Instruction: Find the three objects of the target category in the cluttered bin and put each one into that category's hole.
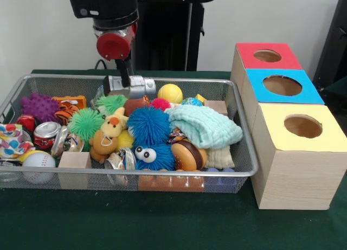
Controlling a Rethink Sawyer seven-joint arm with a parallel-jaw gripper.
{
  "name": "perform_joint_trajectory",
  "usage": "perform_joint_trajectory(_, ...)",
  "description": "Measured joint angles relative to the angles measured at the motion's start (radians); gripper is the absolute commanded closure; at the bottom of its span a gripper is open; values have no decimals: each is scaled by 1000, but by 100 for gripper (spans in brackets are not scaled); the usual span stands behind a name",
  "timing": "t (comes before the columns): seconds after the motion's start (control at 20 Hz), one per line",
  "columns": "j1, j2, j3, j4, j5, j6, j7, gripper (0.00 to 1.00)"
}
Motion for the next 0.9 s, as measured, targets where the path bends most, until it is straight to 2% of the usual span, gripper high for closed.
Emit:
perform_joint_trajectory(0.45, 0, 79, 0, 3, 39, -246, 0, 100)
perform_joint_trajectory(0.7, 0, 111, 0, 17, 53, -305, 0, 100)
perform_joint_trajectory(0.75, 0, 118, 0, 21, 56, -316, 0, 0)
perform_joint_trajectory(0.9, 0, 122, 0, 28, 59, -318, 0, 0)
